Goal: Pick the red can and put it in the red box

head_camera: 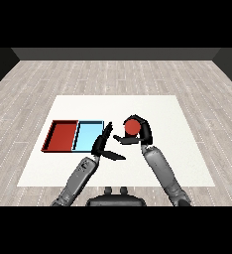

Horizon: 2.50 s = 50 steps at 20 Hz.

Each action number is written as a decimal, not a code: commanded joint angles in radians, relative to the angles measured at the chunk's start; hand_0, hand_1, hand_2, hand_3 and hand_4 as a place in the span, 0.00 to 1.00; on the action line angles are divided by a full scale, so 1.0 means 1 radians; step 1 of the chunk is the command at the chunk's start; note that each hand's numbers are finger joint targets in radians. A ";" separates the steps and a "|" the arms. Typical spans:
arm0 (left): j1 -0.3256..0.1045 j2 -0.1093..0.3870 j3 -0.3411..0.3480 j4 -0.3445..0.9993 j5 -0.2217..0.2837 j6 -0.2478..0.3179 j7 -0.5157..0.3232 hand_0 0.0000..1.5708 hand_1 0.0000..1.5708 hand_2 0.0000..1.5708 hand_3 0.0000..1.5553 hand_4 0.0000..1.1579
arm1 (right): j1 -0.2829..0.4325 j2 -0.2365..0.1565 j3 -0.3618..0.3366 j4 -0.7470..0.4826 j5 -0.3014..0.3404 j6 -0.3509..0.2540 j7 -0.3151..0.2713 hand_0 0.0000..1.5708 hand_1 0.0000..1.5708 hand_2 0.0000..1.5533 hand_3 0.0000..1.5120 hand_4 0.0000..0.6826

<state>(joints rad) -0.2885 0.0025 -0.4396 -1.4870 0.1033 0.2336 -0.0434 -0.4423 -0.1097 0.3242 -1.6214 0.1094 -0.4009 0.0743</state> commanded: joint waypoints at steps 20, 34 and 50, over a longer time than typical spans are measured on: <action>-0.007 -0.002 -0.056 0.114 0.066 0.049 -0.080 0.00 0.00 0.00 0.00 0.00 | -0.032 0.110 0.072 -0.108 0.061 0.019 0.123 0.94 0.94 0.92 0.91 0.80; -0.051 -0.002 0.031 0.001 0.022 0.217 0.149 1.00 1.00 0.98 0.84 0.58 | -0.126 0.110 0.202 0.113 -0.040 -0.095 -0.063 0.94 0.94 0.92 0.92 0.79; -0.099 -0.002 0.067 0.058 0.064 0.274 0.003 1.00 1.00 0.98 0.93 0.81 | -0.124 0.109 0.225 0.100 -0.062 -0.170 0.022 0.83 0.83 0.83 0.81 0.35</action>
<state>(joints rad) -0.3427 0.0078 -0.3982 -1.4067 0.1627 0.4864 -0.0132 -0.5562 -0.0031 0.5491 -1.5568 0.0648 -0.5544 0.0757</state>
